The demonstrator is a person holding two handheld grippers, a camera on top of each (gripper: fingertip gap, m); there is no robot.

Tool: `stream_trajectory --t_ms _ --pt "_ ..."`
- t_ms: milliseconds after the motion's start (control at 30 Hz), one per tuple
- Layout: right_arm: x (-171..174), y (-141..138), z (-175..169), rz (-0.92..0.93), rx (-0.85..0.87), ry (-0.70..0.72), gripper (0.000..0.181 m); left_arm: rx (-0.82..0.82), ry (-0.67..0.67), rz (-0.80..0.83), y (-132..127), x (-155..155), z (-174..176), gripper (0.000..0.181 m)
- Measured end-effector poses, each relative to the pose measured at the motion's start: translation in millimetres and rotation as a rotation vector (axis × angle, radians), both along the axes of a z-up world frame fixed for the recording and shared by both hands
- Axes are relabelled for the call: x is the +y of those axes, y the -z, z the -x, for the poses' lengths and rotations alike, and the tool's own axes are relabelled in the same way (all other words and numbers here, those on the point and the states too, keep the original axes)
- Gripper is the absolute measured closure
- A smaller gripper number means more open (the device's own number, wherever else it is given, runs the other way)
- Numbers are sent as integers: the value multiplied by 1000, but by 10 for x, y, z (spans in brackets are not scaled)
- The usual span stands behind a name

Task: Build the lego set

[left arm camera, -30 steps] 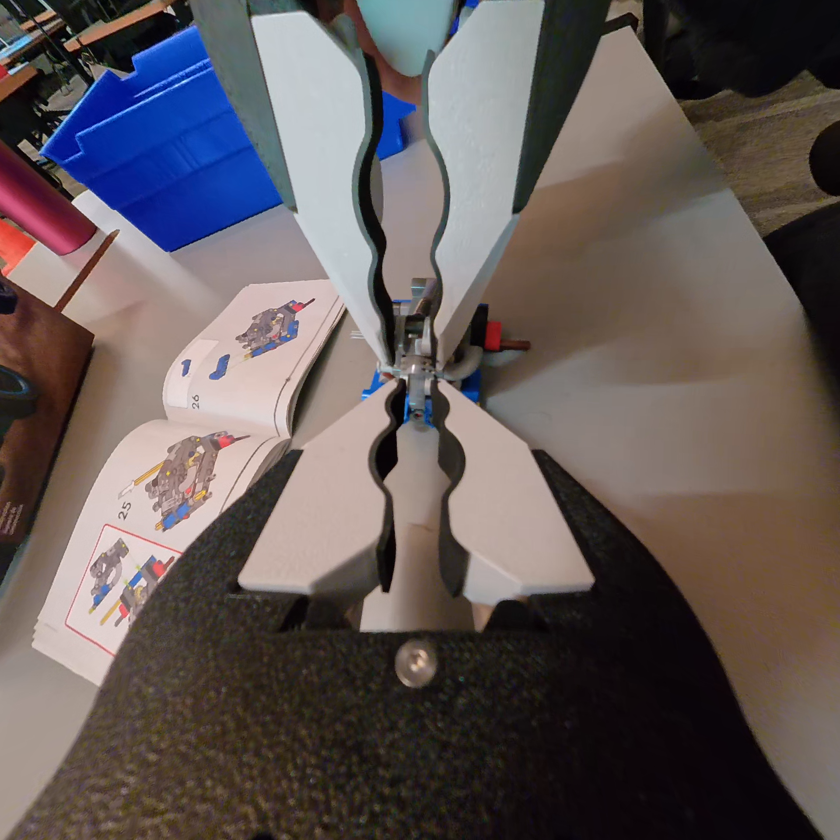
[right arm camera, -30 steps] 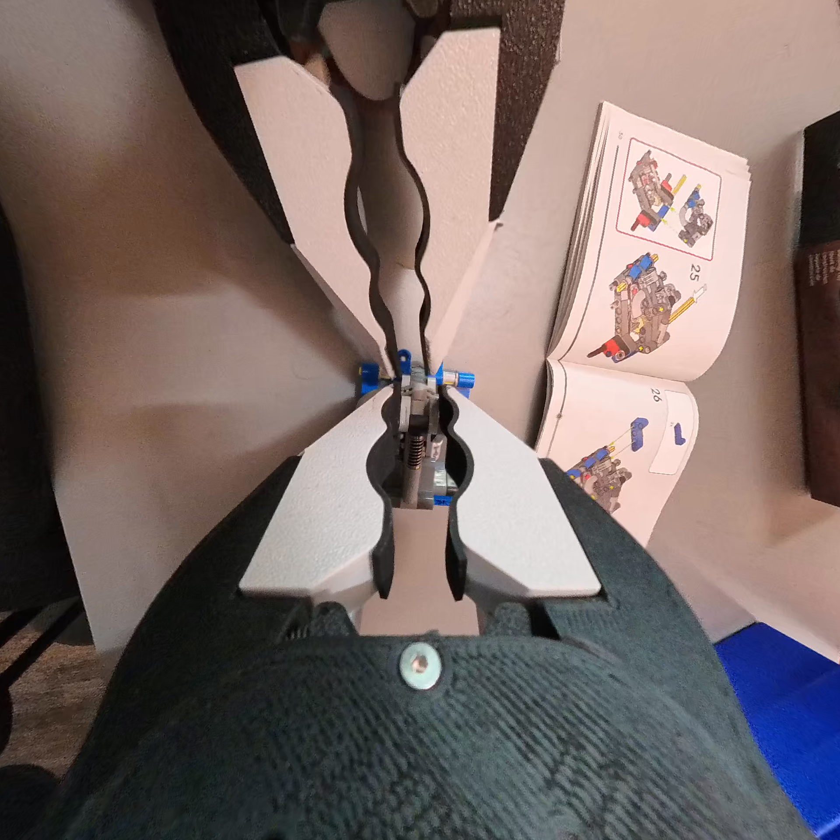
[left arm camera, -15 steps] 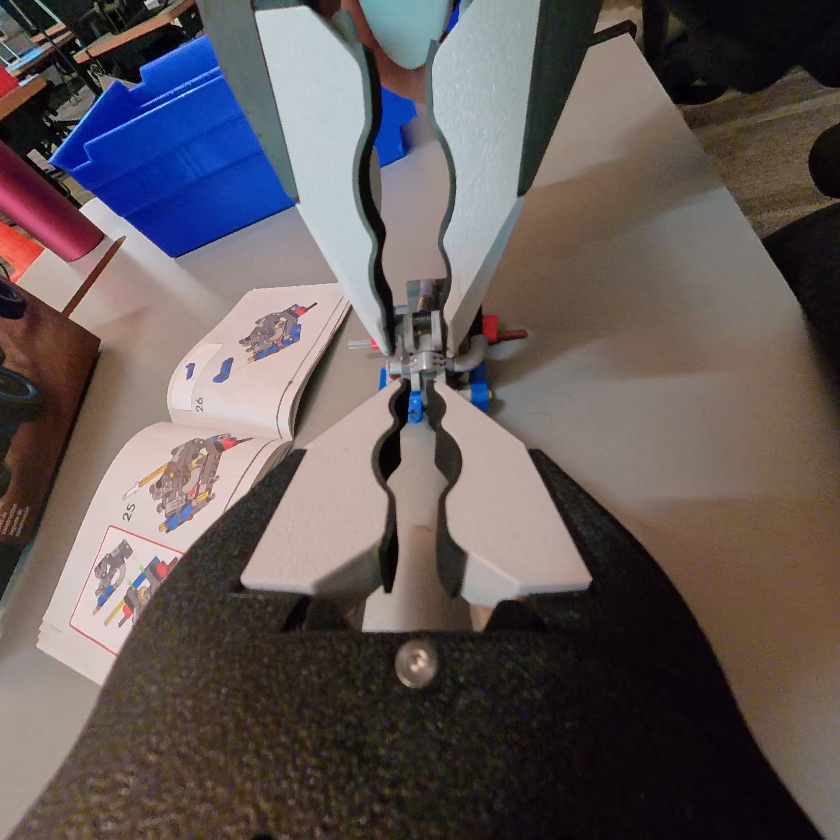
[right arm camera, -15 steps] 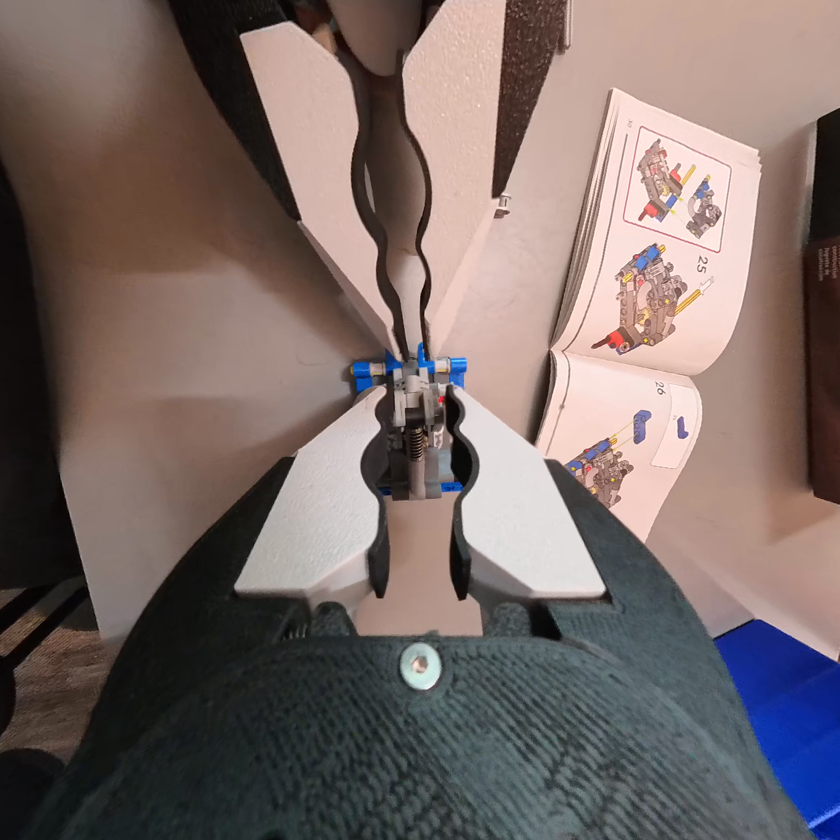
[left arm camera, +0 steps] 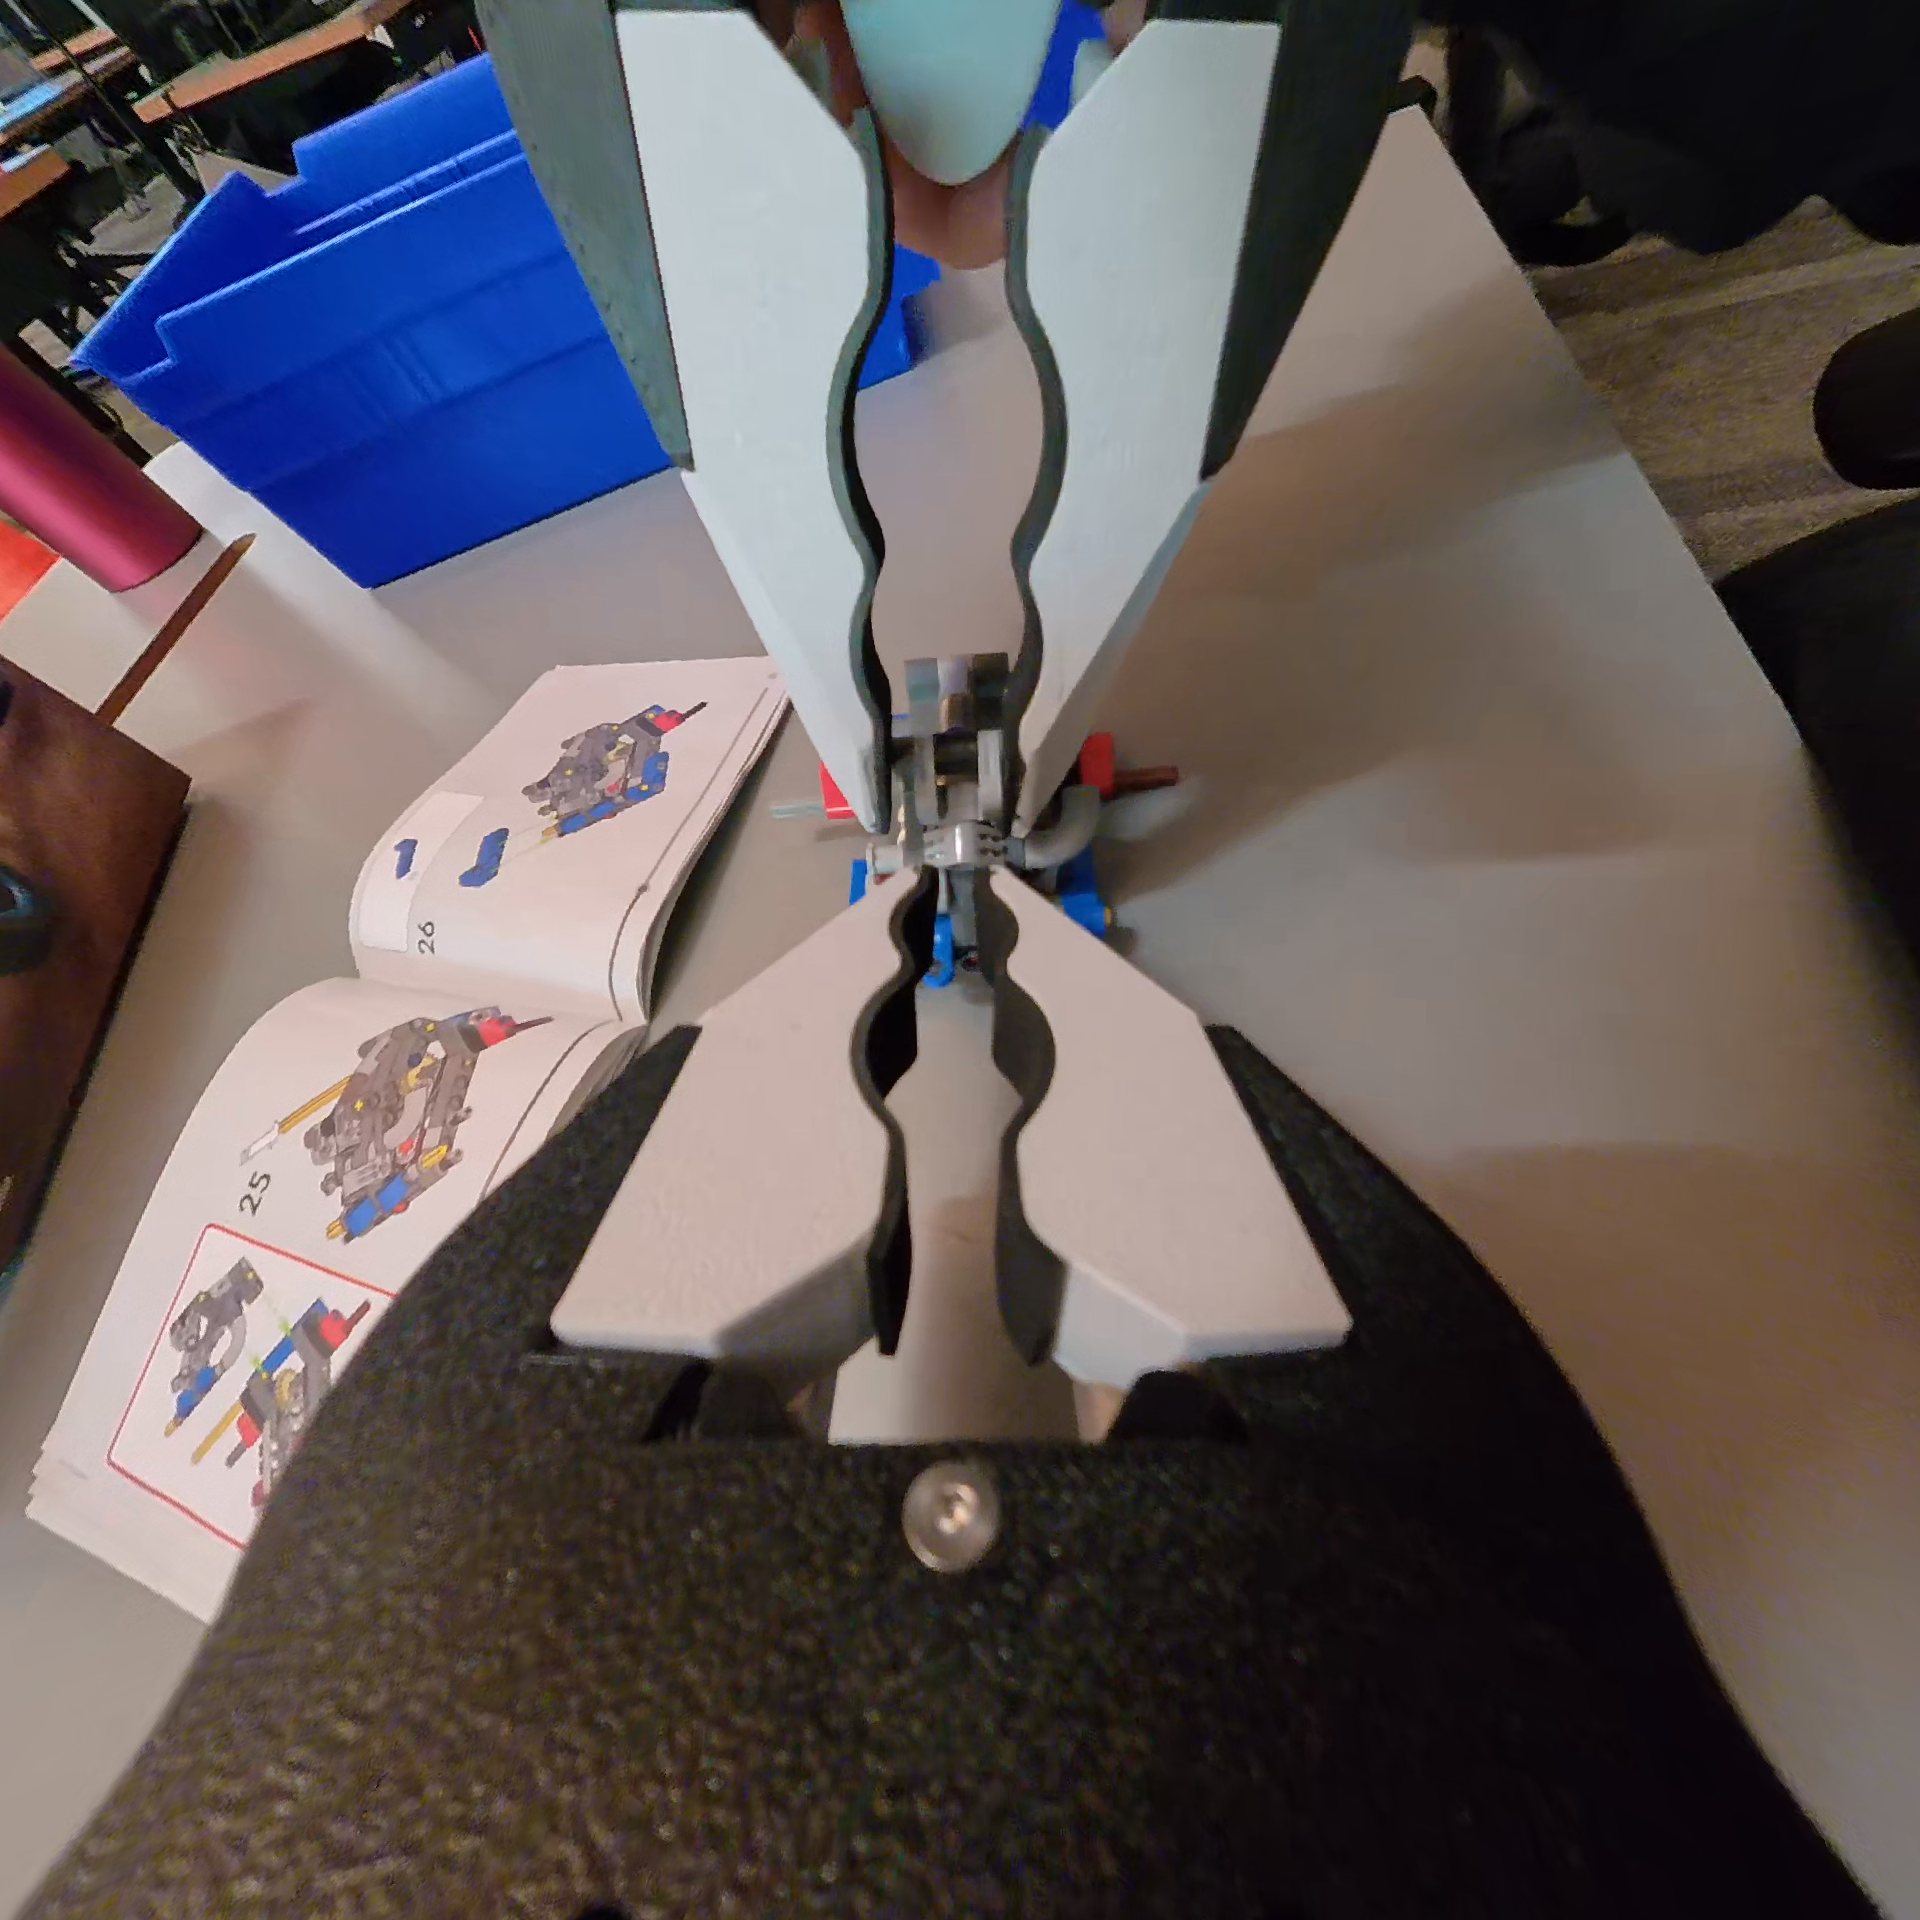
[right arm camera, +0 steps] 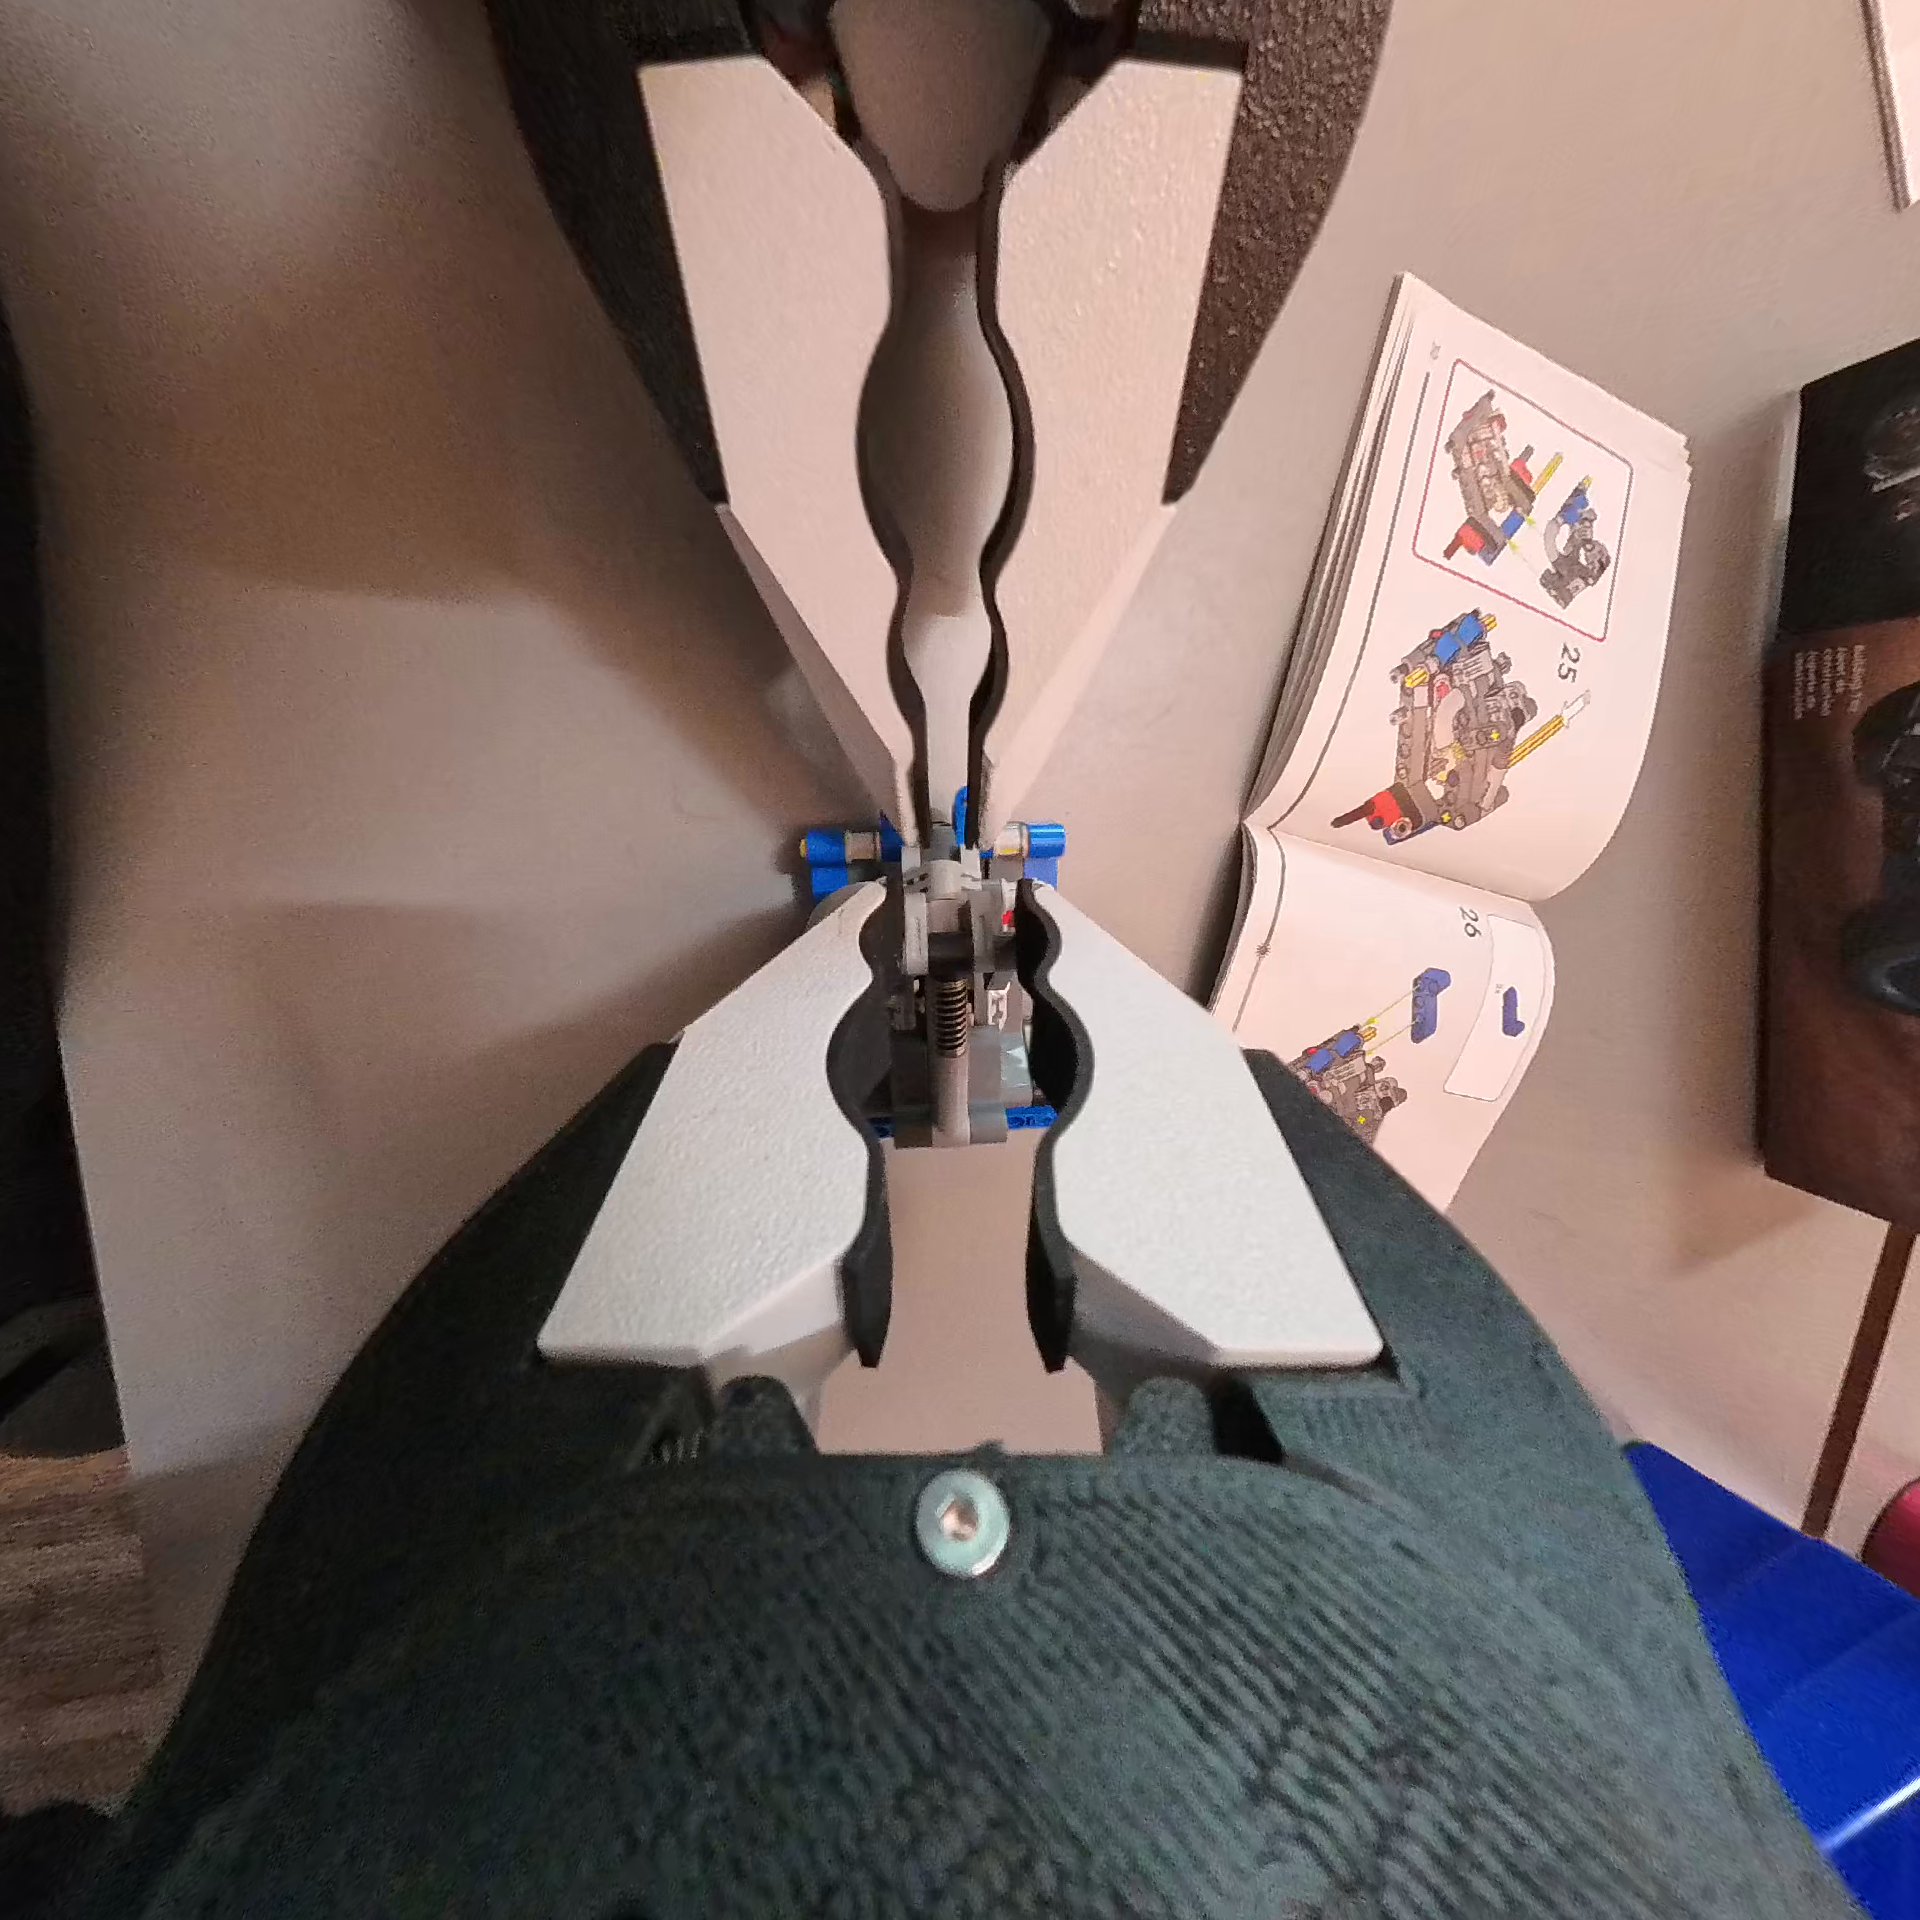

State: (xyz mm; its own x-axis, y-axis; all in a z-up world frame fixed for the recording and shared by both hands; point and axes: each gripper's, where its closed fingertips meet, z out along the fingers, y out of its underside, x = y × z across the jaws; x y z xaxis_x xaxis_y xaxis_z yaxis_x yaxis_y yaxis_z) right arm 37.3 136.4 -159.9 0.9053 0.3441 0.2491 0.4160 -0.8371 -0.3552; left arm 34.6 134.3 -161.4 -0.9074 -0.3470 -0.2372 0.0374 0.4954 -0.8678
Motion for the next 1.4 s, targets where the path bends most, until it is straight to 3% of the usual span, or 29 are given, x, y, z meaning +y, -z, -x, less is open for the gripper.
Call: stream_trajectory --t_ms 300,633,933,1400 --pt "-20 -20 26 7 -33 -54 164 3 5 6 -7 -15 2 177" --pt "-11 44 13 33 35 -10 167 96 -18 42 -12 -93 -29 179" --pt "-11 36 -22 -32 50 21 167 86 -17 42 -18 -109 -62 181" --pt "-57 19 -48 -81 33 13 156 59 -17 24 -3 -150 -75 172"
